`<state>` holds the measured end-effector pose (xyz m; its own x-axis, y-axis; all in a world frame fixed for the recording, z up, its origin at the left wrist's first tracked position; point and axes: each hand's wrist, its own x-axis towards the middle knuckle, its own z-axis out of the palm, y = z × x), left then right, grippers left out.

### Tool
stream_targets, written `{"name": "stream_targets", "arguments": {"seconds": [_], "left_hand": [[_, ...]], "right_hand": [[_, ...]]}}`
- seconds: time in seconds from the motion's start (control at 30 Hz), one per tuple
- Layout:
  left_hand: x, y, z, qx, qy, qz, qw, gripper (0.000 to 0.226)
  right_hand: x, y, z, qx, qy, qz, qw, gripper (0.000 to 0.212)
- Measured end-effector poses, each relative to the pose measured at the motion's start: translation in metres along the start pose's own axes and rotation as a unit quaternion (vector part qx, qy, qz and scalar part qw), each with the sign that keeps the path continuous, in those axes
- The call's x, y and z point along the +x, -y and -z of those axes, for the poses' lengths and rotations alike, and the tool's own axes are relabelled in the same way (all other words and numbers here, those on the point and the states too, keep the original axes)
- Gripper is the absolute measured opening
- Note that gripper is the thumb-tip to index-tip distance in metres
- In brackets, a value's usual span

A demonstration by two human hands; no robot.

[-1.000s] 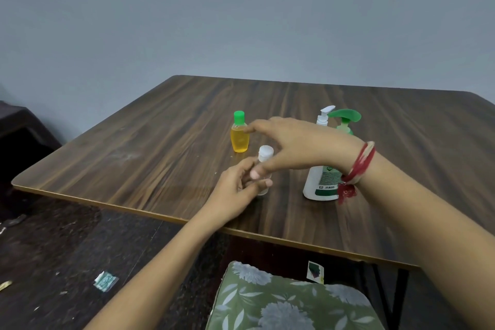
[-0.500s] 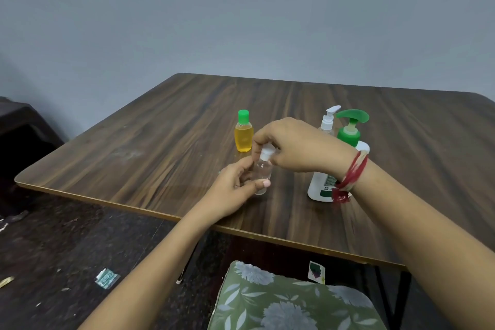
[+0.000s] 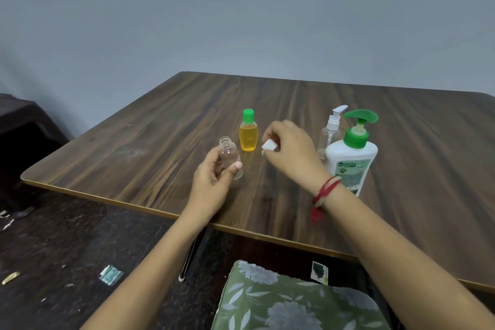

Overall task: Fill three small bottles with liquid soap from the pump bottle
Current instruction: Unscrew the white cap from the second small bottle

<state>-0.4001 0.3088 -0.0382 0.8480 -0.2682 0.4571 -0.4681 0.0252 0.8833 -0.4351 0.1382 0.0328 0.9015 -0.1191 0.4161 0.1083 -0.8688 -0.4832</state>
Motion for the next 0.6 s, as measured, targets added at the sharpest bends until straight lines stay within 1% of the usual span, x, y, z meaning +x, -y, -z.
{"name": "stream_targets", "arguments": {"seconds": [0.07, 0.13, 0.23, 0.33, 0.5, 0.6], "left_hand": [[-0.002, -0.001, 0.005, 0.011, -0.012, -0.003, 1.000, 0.033], [-0.002, -0.002, 0.010, 0.015, -0.020, -0.005, 1.000, 0.033], [-0.003, -0.003, 0.014, 0.021, -0.022, -0.004, 1.000, 0.032], [-0.004, -0.004, 0.014, 0.035, -0.014, -0.002, 0.999, 0.031], [-0.007, -0.011, 0.003, -0.003, 0.006, -0.005, 1.000, 0.030], [-0.008, -0.016, -0.003, -0.019, 0.020, -0.006, 1.000, 0.032]], "right_hand": [[0.005, -0.004, -0.018, 0.031, 0.021, -0.034, 0.999, 0.012], [0.010, -0.003, -0.033, 0.060, 0.039, -0.050, 0.996, 0.013], [0.013, 0.002, -0.050, 0.086, 0.063, -0.047, 0.993, 0.022], [0.015, 0.004, -0.061, 0.083, 0.086, -0.037, 0.992, 0.033], [0.018, 0.003, -0.072, 0.082, 0.101, -0.066, 0.989, 0.023], [0.018, 0.004, -0.070, 0.084, 0.106, -0.065, 0.989, 0.031]]}}
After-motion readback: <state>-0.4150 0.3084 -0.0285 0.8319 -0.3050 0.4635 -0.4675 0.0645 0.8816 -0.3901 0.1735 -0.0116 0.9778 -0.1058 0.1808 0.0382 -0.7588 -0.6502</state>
